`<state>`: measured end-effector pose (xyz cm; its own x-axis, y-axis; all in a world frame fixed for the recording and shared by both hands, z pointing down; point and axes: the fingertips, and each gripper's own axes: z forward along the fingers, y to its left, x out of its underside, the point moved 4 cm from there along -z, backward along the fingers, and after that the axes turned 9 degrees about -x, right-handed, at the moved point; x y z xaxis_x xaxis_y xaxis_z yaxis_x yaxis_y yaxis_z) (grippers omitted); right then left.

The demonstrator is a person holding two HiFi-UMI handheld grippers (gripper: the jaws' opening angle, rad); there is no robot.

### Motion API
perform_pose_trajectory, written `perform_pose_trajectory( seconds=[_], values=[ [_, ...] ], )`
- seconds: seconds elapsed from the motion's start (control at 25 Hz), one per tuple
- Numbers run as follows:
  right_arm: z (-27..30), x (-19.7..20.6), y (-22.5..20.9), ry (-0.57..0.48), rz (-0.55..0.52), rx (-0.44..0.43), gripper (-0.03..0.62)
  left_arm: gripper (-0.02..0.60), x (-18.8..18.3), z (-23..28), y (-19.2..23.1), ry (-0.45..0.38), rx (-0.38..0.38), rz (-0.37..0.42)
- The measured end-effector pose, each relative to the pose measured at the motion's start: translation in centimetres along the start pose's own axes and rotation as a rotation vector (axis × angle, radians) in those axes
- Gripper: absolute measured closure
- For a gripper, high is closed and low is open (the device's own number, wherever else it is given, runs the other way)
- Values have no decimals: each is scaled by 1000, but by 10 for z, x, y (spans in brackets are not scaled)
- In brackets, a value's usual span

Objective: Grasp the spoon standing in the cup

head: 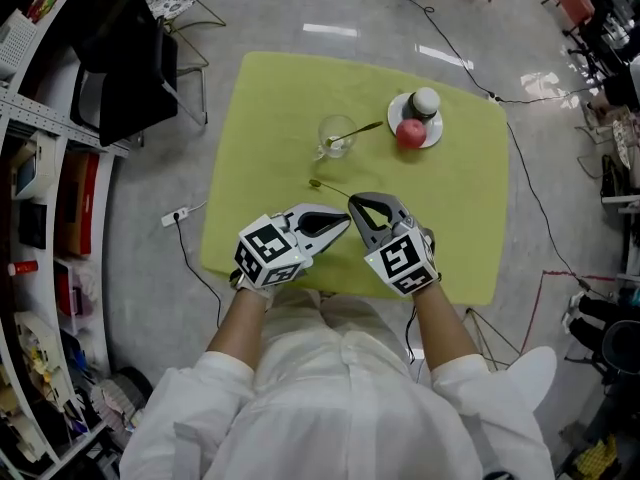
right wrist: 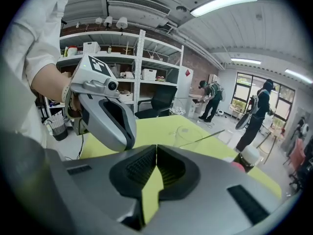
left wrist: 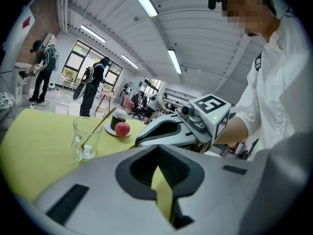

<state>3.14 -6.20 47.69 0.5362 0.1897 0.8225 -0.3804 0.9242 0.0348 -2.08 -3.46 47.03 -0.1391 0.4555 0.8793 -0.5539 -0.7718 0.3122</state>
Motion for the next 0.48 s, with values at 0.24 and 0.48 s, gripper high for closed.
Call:
perform_pose_trajectory(
  seconds=[0.24,0.48],
  values=[
    [13,-2,-3,-3,33,-37,586,578,4,-13,10,1,-39,-20],
    [14,11,-14,4,112,-35,585,578,6,-16,15,10,-46,-22]
  ],
)
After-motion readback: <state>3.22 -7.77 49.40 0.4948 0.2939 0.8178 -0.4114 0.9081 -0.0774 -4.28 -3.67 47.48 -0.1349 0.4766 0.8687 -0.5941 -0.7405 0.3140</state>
